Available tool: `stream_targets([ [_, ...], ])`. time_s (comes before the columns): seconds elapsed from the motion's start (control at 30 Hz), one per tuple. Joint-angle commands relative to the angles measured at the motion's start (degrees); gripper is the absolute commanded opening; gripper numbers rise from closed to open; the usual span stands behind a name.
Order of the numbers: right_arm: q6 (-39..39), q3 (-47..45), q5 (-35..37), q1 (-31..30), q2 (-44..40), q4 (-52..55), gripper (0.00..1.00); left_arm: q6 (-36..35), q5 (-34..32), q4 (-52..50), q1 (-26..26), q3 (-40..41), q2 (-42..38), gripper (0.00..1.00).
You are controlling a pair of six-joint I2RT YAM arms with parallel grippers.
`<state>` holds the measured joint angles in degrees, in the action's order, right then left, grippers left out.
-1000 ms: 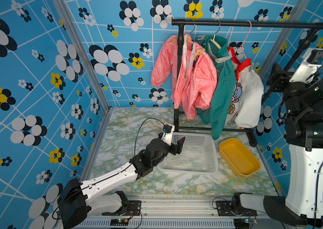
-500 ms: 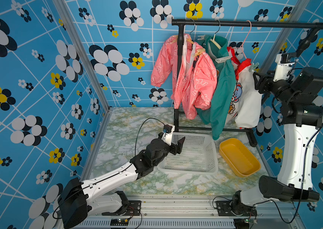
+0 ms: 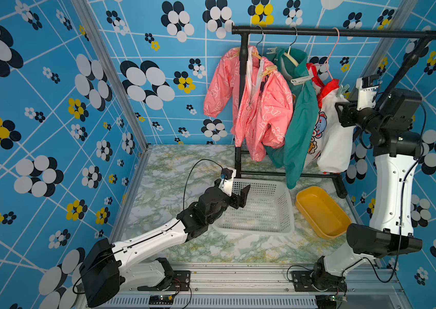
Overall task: Remove the clothespins securing jackets to the hanger
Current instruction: Pick up the hanger from the clothesline.
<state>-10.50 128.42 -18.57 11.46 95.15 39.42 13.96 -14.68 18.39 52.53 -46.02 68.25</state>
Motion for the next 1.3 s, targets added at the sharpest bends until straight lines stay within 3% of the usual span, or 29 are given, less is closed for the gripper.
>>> stream_targets([
  [0.0,-0.30,1.22,0.11,0.22,-0.02,0.52,0.32,0.90,-0.97,1.13,0.11,0.32,0.19,0.85],
  [0.23,0.22,2.77,-0.93,0.23,1.92,-0.35,0.20,1.65,-1.47,0.33,0.18,0.23,0.06,0.85],
  [0.3,0.15,3.62,-1.21,0.27,2.57,0.13,0.13,1.99,-1.49,0.35,0.24,0.32,0.13,0.85],
  [0.37,0.19,4.63,-1.07,0.21,3.18,0.74,0.00,2.17,-1.58,0.25,0.21,0.36,0.15,0.85],
  [0.6,0.83,4.03,1.24,-0.02,0.96,-1.17,0.00,2.26,-1.67,0.15,0.23,0.32,0.31,0.85],
  [1.07,3.48,-8.50,1.23,-1.53,-16.38,-13.60,0.00,1.49,0.13,1.56,0.29,-0.12,0.17,0.86],
  [1.27,3.12,-9.29,3.17,-1.53,-19.11,-13.99,0.00,1.80,0.57,1.61,0.31,0.83,-1.72,0.86],
])
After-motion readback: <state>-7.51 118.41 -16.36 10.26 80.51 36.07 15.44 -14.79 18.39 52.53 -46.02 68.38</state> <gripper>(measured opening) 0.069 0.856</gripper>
